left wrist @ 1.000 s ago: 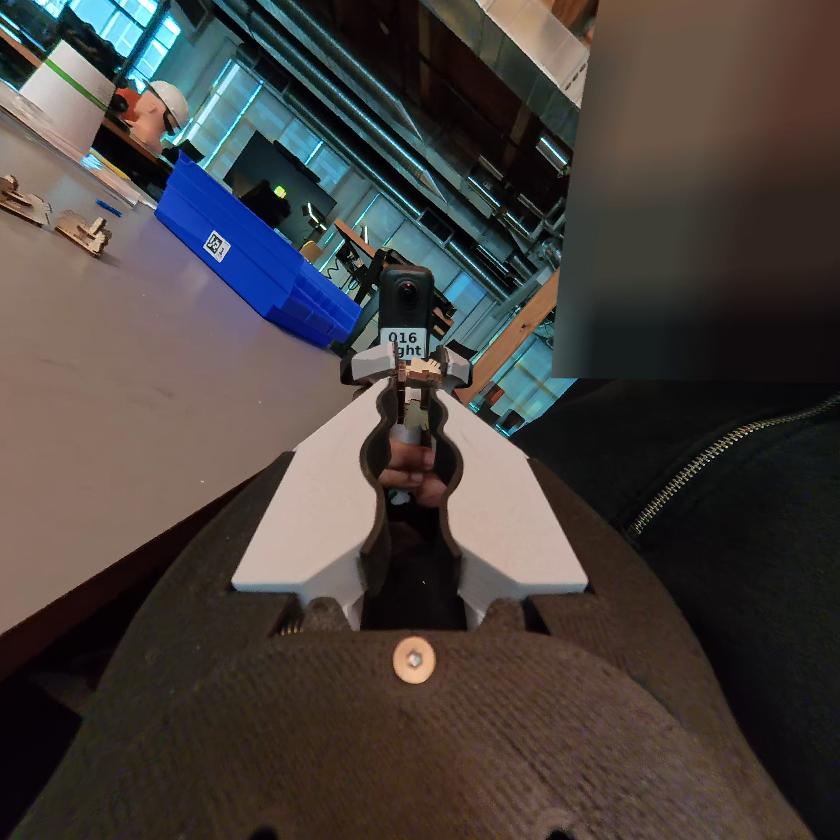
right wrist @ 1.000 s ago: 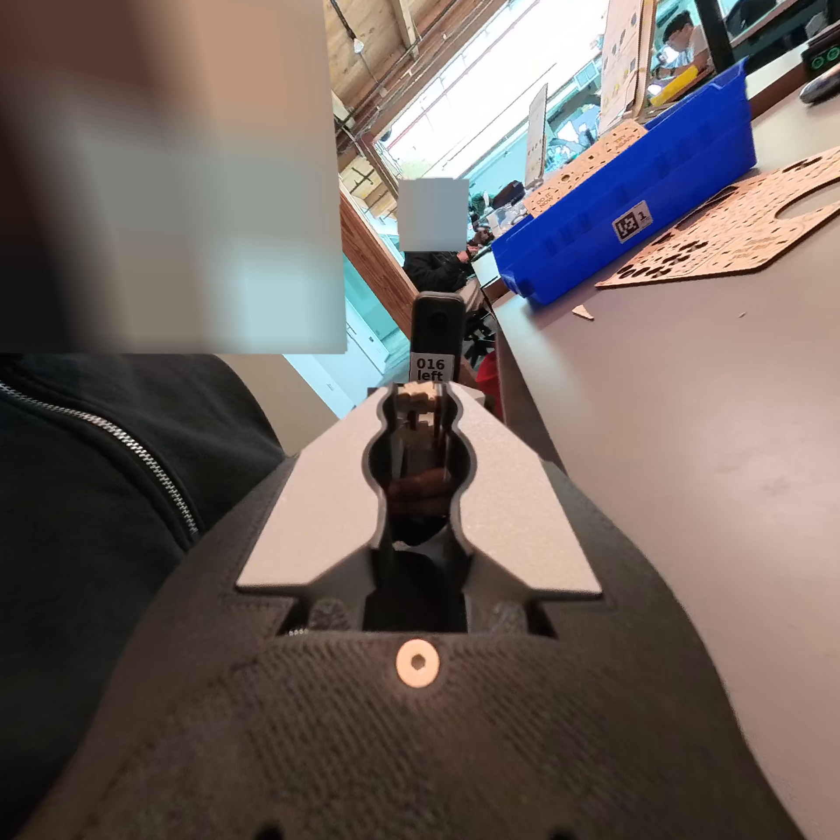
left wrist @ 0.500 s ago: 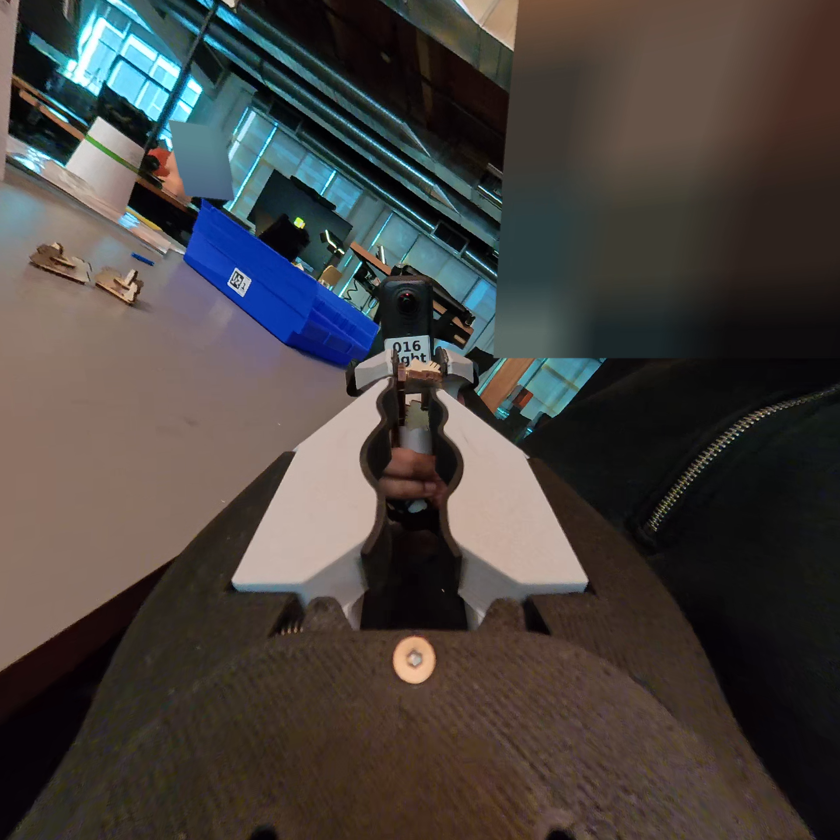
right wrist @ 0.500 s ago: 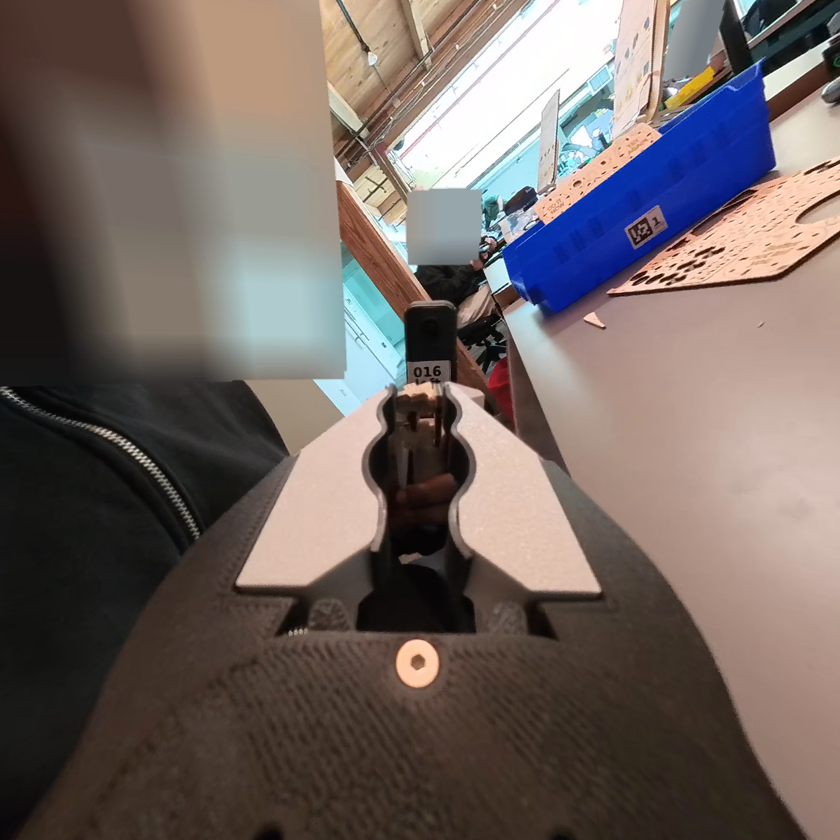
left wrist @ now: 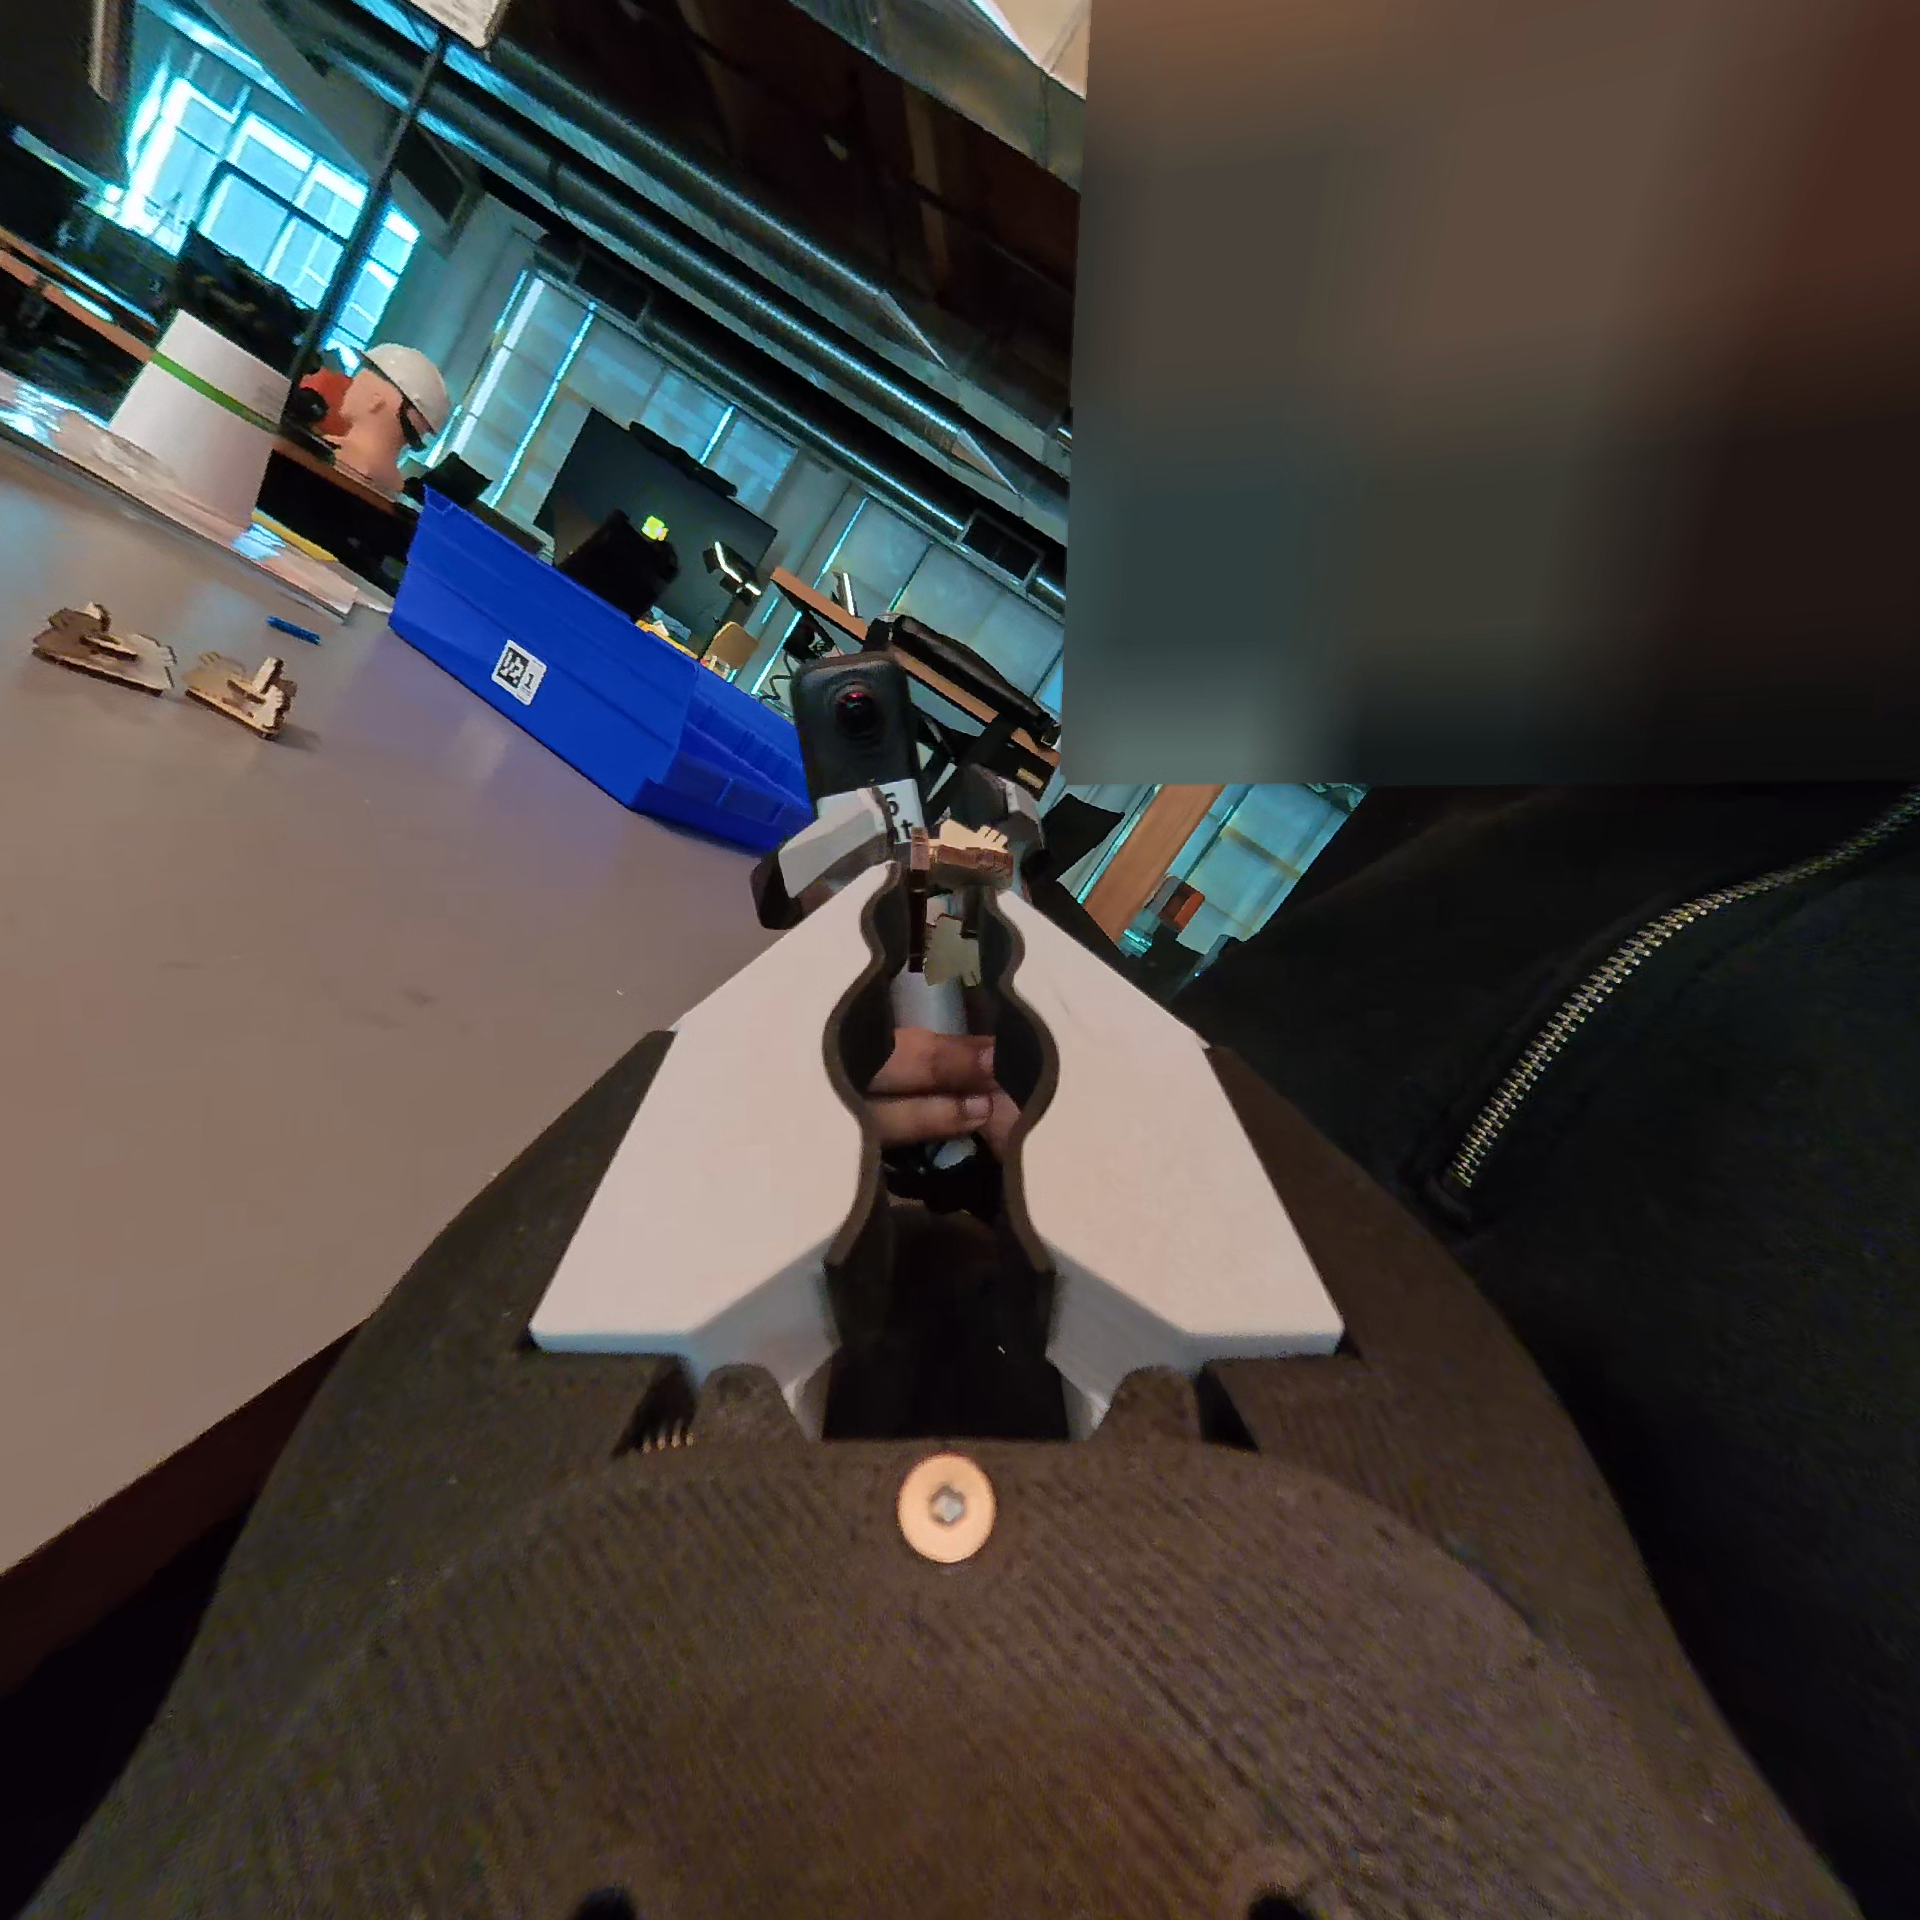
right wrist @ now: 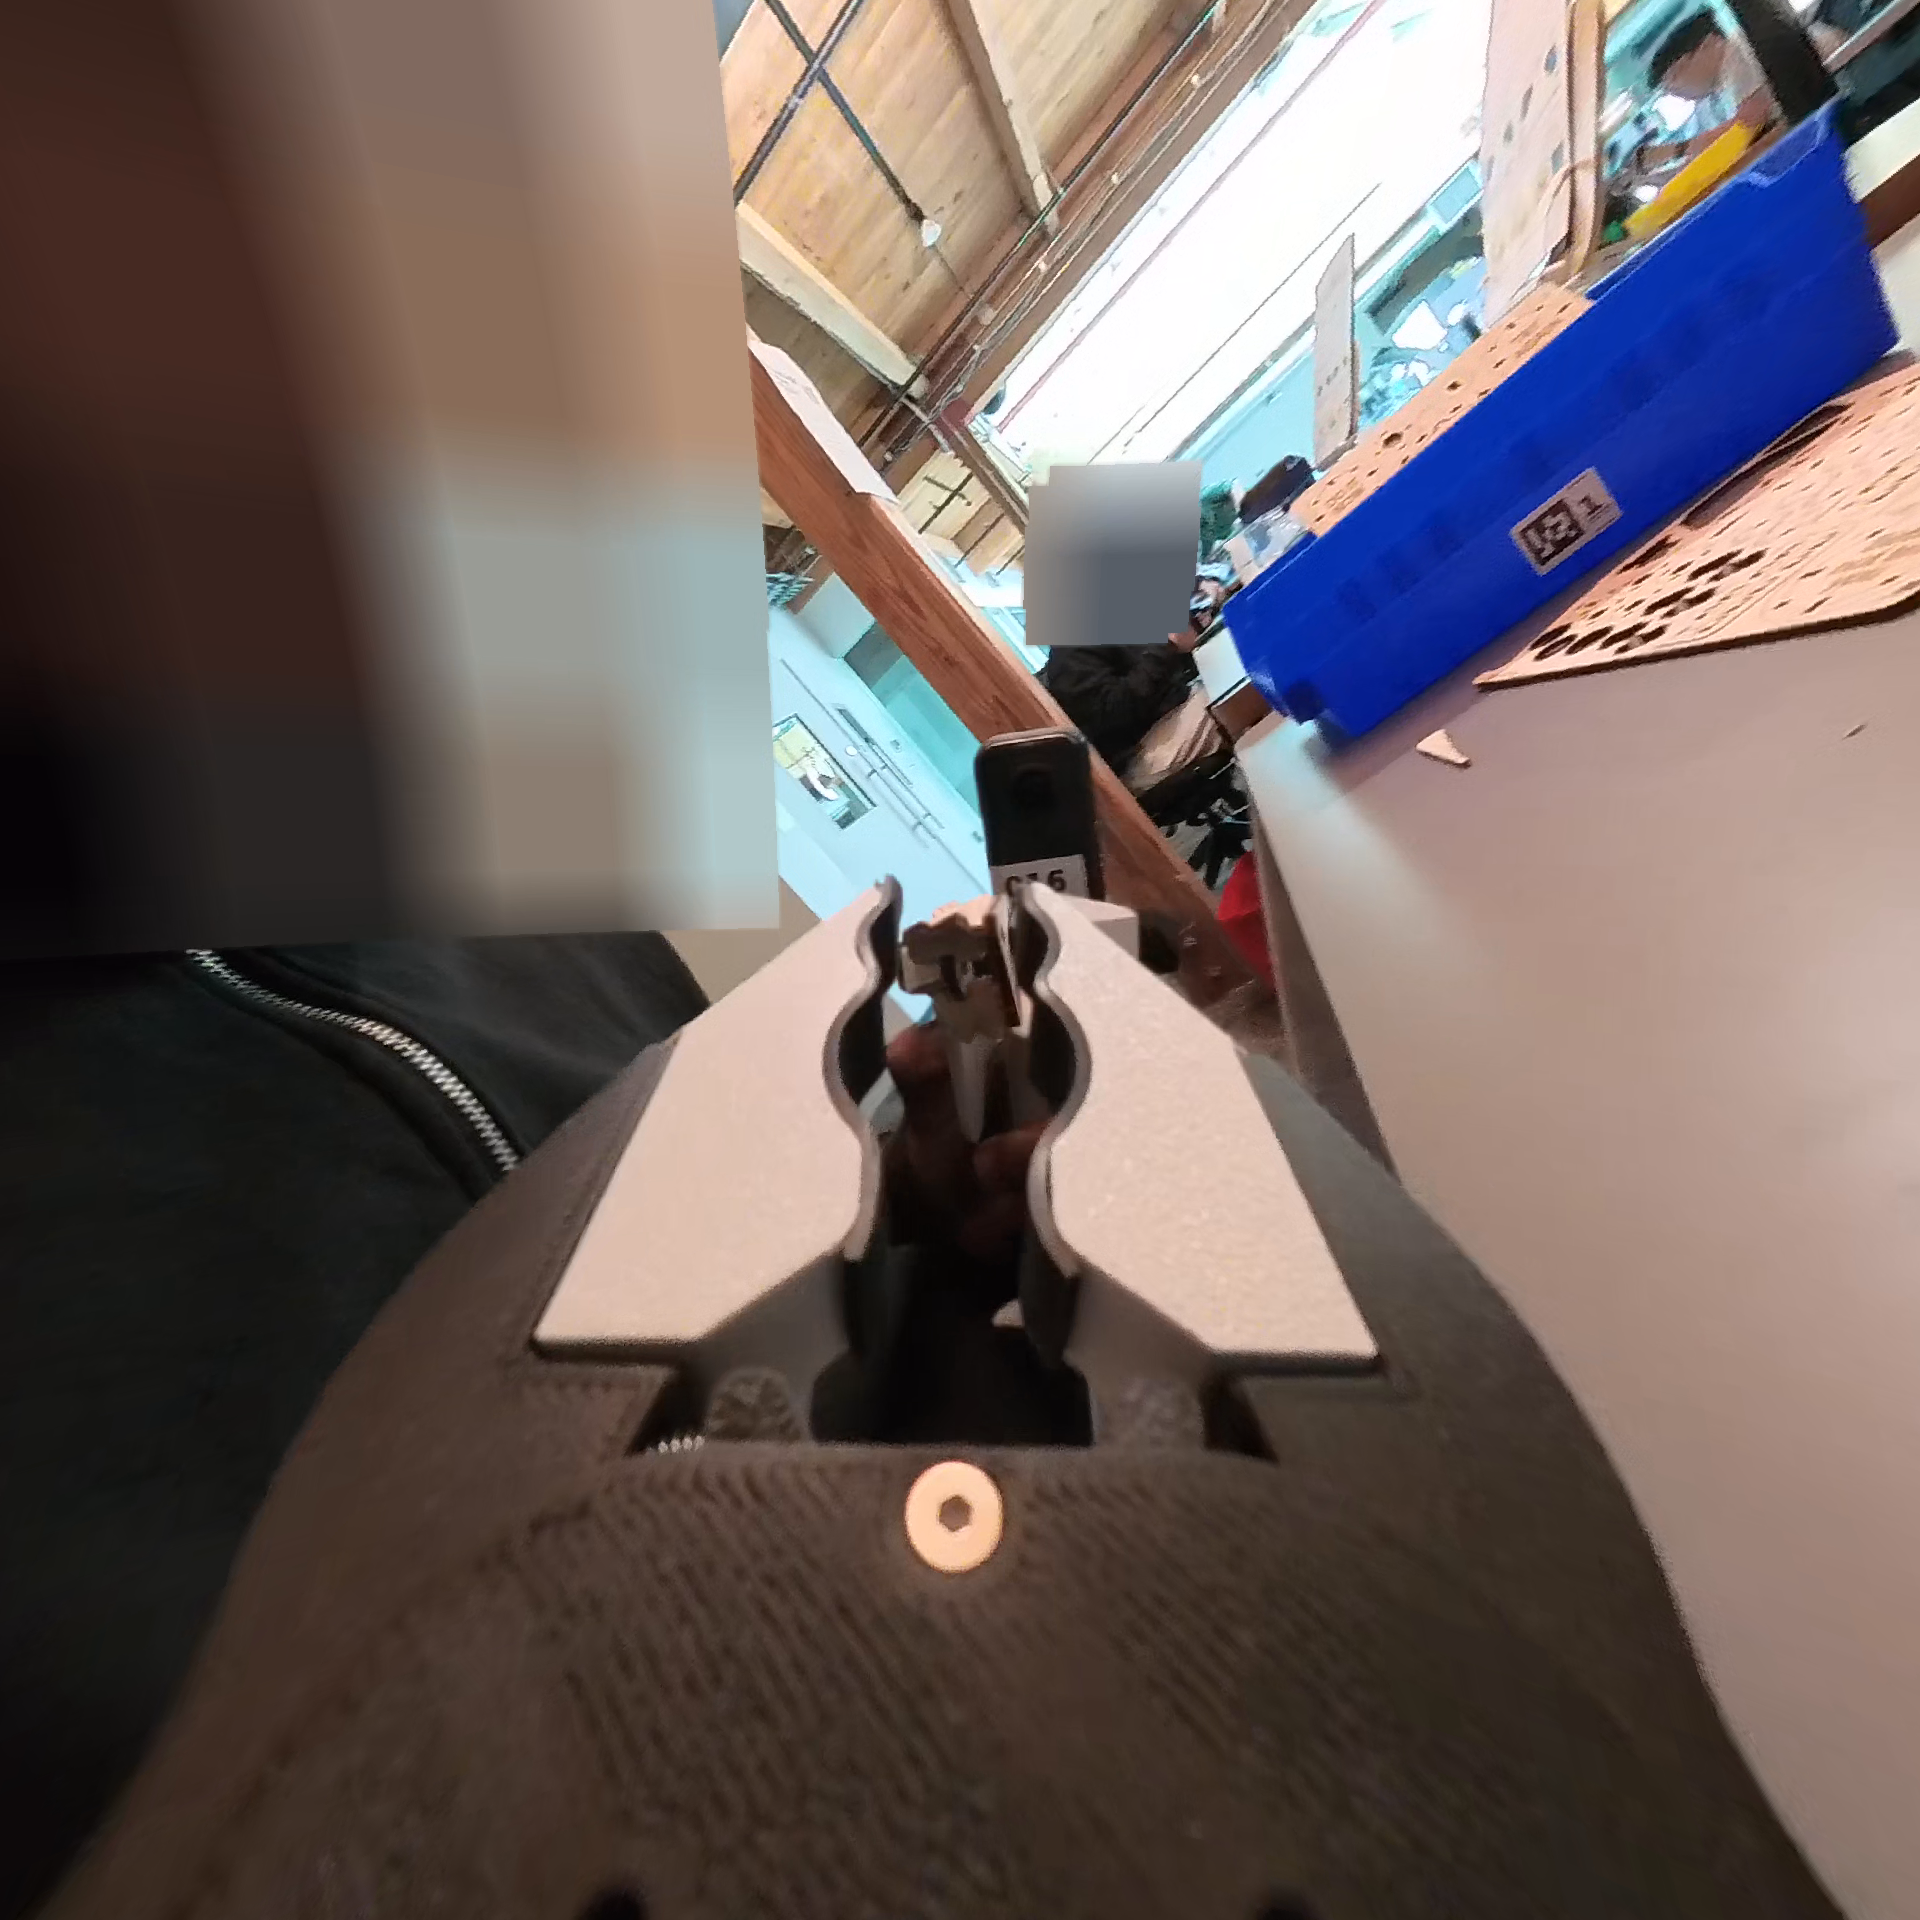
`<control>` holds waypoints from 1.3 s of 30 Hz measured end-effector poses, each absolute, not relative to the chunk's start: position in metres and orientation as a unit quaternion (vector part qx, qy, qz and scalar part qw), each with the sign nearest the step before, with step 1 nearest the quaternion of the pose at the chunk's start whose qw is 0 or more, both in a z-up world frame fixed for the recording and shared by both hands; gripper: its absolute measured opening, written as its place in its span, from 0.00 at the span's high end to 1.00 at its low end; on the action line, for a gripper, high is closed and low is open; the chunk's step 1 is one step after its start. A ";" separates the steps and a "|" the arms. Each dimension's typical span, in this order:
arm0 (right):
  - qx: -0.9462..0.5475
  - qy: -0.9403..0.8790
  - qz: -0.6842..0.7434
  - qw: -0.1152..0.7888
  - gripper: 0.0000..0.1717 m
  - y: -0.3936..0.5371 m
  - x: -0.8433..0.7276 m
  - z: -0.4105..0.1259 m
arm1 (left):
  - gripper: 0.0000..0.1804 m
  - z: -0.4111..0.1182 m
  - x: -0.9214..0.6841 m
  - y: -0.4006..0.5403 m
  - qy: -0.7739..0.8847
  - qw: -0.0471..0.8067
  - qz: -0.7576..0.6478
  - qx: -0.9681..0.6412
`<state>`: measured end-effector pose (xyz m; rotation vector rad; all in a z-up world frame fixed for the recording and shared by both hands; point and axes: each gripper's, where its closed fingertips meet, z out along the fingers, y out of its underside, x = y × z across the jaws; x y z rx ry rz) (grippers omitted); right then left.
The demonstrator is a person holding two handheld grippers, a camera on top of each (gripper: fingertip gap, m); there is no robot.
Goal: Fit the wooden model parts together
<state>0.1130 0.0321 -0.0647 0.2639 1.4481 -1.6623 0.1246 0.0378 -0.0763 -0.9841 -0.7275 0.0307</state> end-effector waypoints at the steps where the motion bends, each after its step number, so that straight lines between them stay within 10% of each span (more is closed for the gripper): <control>1: 0.108 0.579 -0.667 0.457 0.89 0.033 0.114 -0.064 | 0.94 -0.076 0.125 0.038 -0.338 0.819 0.014 -0.463; 6: 0.117 0.520 -0.659 0.530 1.00 0.039 0.114 -0.057 | 0.94 -0.075 0.127 0.042 -0.331 0.819 0.010 -0.468; 18: 0.133 0.550 -0.669 0.482 0.86 0.036 0.108 -0.066 | 0.94 -0.073 0.127 0.043 -0.327 0.822 0.010 -0.466; 39: 0.176 0.466 -0.676 0.543 0.95 0.038 0.109 -0.067 | 0.94 -0.079 0.121 0.049 -0.352 0.807 0.031 -0.474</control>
